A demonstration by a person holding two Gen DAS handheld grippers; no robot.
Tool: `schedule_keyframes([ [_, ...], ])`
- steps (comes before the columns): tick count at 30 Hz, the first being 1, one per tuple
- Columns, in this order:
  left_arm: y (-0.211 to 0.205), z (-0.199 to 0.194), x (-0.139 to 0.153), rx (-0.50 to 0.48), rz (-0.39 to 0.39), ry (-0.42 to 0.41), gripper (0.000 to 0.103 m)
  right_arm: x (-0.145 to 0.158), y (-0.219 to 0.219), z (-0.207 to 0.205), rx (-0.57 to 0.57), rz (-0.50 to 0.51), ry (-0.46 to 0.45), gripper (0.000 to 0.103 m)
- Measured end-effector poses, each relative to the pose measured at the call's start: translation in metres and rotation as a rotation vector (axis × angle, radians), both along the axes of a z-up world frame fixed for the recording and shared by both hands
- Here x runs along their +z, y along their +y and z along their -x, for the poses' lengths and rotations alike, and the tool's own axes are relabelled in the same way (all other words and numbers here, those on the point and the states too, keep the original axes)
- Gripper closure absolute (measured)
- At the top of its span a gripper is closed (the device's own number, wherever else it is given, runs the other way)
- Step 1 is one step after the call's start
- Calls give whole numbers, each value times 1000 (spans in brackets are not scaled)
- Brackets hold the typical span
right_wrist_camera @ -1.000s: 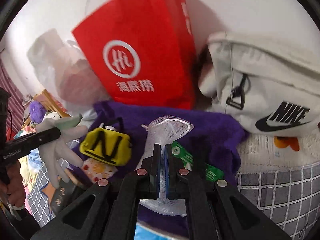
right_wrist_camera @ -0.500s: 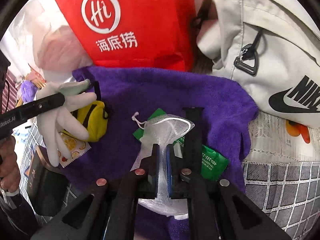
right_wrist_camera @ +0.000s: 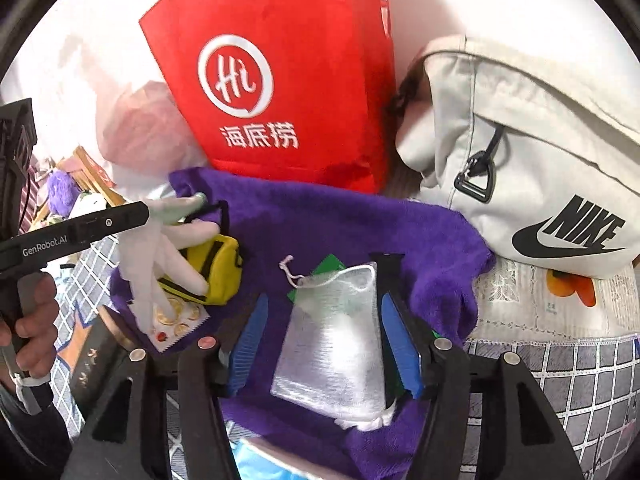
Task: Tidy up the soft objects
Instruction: 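Open the left tool over the towel while the right tool releases the mesh bag there, then move the left tool to the green tissue packet while the right tool reaches the black watch strap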
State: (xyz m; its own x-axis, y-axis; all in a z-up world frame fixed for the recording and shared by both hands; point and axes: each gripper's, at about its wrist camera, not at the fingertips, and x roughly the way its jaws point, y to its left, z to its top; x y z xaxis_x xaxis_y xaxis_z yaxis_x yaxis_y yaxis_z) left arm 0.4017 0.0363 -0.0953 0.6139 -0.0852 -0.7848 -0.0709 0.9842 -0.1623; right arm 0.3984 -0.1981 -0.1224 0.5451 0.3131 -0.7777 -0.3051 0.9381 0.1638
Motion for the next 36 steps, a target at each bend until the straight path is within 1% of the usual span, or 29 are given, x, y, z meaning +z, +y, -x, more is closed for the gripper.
schedule_keyframes([
  [4, 6, 20, 13, -1, 5, -4, 47, 13, 10, 9, 6, -12, -25, 44],
  [8, 15, 48, 30, -4, 7, -32, 47, 41, 13, 37, -4, -2, -98, 44],
  [9, 16, 60, 36, -11, 2, -55, 47, 46, 15, 44, 0, -6, -102, 43],
  [11, 19, 79, 44, -12, 1, -78, 47, 54, 17, 62, 11, -6, -98, 39],
  [13, 20, 92, 49, -16, 13, -79, 47, 57, 19, 82, 21, -15, -106, 39],
  [15, 23, 111, 52, -18, 29, -83, 47, 57, 20, 100, 37, -29, -94, 39],
  [17, 24, 125, 51, -18, 27, -75, 47, 52, 25, 124, 63, -49, -62, 39],
  [19, 23, 138, 47, -20, 25, -49, 47, 45, 29, 140, 87, -61, -38, 39],
  [23, 20, 169, 36, -30, 58, -39, 47, 29, 40, 187, 136, -56, -8, 41],
  [24, 19, 177, 33, -36, 63, -39, 47, 25, 43, 200, 156, -52, -4, 43],
  [26, 17, 190, 28, -41, 67, -35, 47, 18, 47, 221, 181, -49, 9, 55],
  [27, 17, 196, 25, -45, 69, -32, 47, 14, 49, 227, 184, -46, 15, 58],
  [29, 19, 209, 19, -44, 73, -25, 47, 1, 55, 242, 193, -34, 38, 68],
  [30, 20, 215, 16, -50, 81, -29, 47, -5, 59, 248, 200, -26, 47, 71],
  [31, 21, 221, 13, -59, 90, -34, 47, -10, 61, 251, 203, -23, 55, 72],
  [34, 25, 237, 7, -69, 98, -44, 47, -23, 70, 259, 216, -15, 64, 72],
  [36, 31, 247, 2, -66, 104, -50, 47, -30, 78, 259, 207, 24, 54, 72],
])
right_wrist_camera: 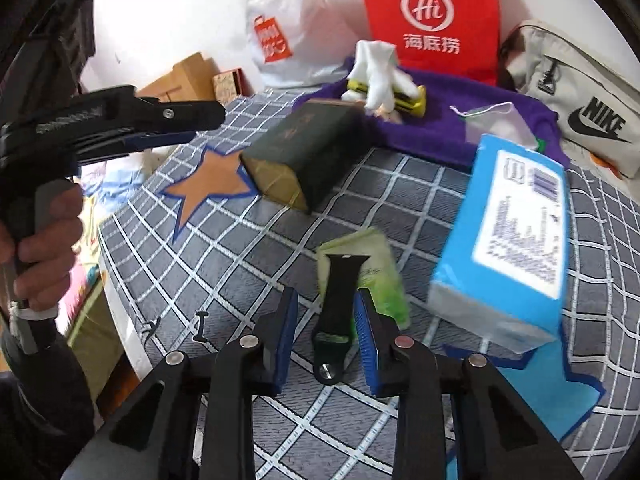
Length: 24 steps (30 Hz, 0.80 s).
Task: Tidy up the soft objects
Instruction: 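Move the left tool to the green tissue packet while the right tool reaches the black watch strap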
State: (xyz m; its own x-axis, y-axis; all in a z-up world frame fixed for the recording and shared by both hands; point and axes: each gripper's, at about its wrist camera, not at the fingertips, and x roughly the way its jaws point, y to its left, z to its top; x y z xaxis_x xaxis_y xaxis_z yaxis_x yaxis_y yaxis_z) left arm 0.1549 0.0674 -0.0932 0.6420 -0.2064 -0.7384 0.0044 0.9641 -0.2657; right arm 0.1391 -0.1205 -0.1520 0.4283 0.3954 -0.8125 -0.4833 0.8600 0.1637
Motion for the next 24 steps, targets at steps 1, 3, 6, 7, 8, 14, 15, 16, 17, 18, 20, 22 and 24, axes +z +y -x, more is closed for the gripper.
schedule_keyframes([
  [1, 3, 3, -2, 3, 2, 0, 47, -3, 2, -1, -6, 14, -2, 72],
  [3, 8, 8, -7, 9, 8, 4, 47, -8, 4, -2, -17, 28, 0, 72],
  [6, 14, 10, -13, 4, 14, 12, 47, -20, 6, -5, -43, 53, 19, 72],
  [7, 16, 9, -14, -1, 15, 12, 47, -23, 8, -7, -51, 67, 22, 72],
  [8, 17, 9, -14, -4, 16, 10, 47, -25, 10, -7, -54, 74, 20, 72],
  [14, 20, 0, -13, -46, 32, 7, 47, -26, 20, -12, -65, 112, -7, 82],
  [15, 19, -1, -12, -60, 33, 5, 47, -24, 19, -12, -62, 113, -7, 82],
  [16, 19, -2, -12, -70, 33, 4, 47, -23, 18, -12, -67, 108, -1, 82],
  [17, 19, -3, -11, -85, 32, 0, 47, -21, 16, -13, -81, 92, 10, 82],
  [18, 19, -5, -10, -98, 30, -2, 47, -19, 16, -13, -85, 83, 13, 82],
  [20, 19, -8, -10, -118, 25, -1, 47, -13, 16, -10, -86, 65, 17, 82],
  [22, 18, -11, -12, -145, 23, 6, 47, -7, 19, -7, -82, 57, 17, 82],
  [24, 18, -14, -14, -160, 22, 17, 47, 1, 22, -4, -81, 43, 18, 82],
])
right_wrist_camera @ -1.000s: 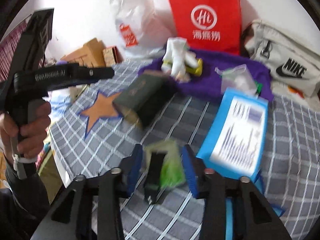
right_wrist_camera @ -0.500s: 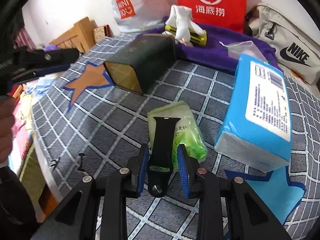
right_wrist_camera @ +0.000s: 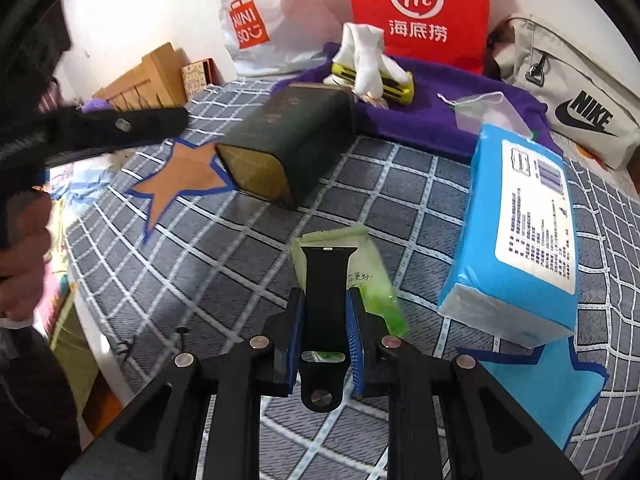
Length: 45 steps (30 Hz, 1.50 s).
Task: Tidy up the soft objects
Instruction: 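Move the left tool to the green tissue packet while the right tool reaches the black watch strap, then grasp the green tissue packet with the left tool while the right tool grasps the watch strap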
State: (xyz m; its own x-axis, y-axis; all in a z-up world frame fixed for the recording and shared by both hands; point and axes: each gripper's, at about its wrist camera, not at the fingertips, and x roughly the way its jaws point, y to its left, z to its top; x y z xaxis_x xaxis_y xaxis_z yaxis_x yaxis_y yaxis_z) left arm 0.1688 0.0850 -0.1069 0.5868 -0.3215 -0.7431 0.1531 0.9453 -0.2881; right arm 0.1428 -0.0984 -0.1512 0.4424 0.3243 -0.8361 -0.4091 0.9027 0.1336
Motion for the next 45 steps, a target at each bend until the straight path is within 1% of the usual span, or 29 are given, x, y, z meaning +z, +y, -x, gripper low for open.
schedule_keyframes([
  [2, -1, -4, -4, -21, 6, 16, 47, 4, 1, 2, -3, -9, 2, 82],
  [5, -2, -9, -9, -40, 7, 40, 47, 1, 6, 2, -10, -36, 39, 82],
  [7, -3, -11, -13, -52, 9, 59, 47, -3, 13, 4, -4, -25, 51, 82],
  [10, -2, -8, -17, -66, 7, 61, 47, -7, 13, 11, -20, 9, 45, 82],
  [13, -3, -1, -19, -71, 16, 53, 47, -2, -3, 22, -44, 36, 22, 82],
  [16, -7, 4, -27, -59, 43, 70, 47, 3, -25, 29, -74, 56, 11, 82],
  [18, -14, 7, -32, -69, 65, 80, 47, 3, -43, 35, -93, 55, 13, 82],
  [20, -24, 8, -39, -82, 68, 98, 39, 0, -62, 38, -125, 62, 15, 82],
  [24, -51, 10, -51, -136, 39, 138, 39, -10, -89, 39, -176, 64, 27, 82],
  [26, -66, 11, -56, -184, 32, 141, 30, -15, -98, 39, -195, 63, 26, 82],
  [28, -77, 13, -60, -240, 36, 141, 30, -20, -103, 39, -201, 54, 36, 82],
  [30, -88, 13, -64, -264, 20, 145, 29, -26, -108, 37, -209, 49, 45, 82],
  [33, -101, 15, -70, -289, -41, 138, 27, -36, -111, 34, -215, 50, 51, 82],
  [35, -107, 17, -73, -299, -85, 134, 26, -38, -112, 33, -217, 30, 32, 81],
  [37, -110, 18, -77, -309, -110, 140, 26, -38, -112, 31, -210, 29, 27, 81],
  [42, -114, 20, -79, -309, -140, 123, 22, -39, -111, 32, -169, 15, 21, 75],
  [45, -117, 23, -79, -312, -147, 109, 21, -39, -111, 36, -144, -8, 26, 63],
])
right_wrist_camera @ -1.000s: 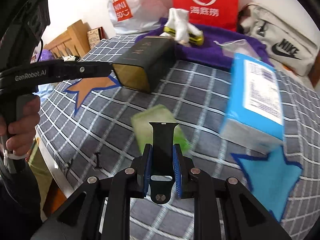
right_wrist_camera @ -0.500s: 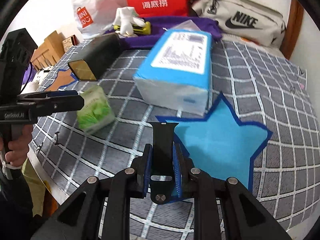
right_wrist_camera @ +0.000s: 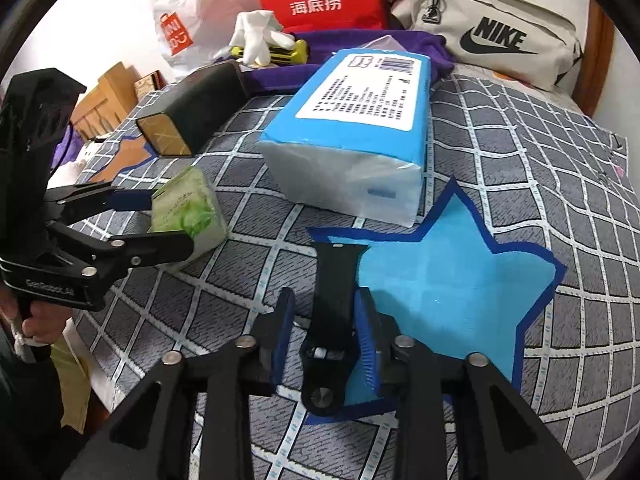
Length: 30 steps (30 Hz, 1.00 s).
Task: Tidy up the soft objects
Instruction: 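Grasp the green tissue packet with the left tool while the right tool grasps the watch strap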
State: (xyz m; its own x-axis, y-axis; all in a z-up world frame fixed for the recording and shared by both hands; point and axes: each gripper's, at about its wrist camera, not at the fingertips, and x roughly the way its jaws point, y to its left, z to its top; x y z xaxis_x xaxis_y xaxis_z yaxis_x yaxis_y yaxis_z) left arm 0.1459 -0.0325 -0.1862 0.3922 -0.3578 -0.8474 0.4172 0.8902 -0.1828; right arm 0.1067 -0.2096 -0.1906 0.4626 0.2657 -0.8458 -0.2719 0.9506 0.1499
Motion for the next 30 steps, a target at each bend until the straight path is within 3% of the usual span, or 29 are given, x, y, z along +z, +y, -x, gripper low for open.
schedule_keyframes([
  [1, -1, 1, -1, -2, -1, 1, 20, 0, 1, 2, 11, -1, -5, 58],
  [8, -11, 4, -6, 18, -58, -24, 18, -5, 6, 13, 20, 45, -78, 58],
  [13, -20, 4, -8, 42, -129, -43, 18, -6, 1, 13, -19, 66, -106, 79],
  [15, -20, 5, -8, 55, -149, -54, 26, -6, -4, 12, -31, 44, -106, 81],
  [22, 12, 7, -1, 186, -151, -43, 27, -4, -1, 12, -32, 62, -111, 81],
  [30, 49, 12, 18, 301, -96, -54, 27, 7, 2, 13, -32, 65, -104, 82],
])
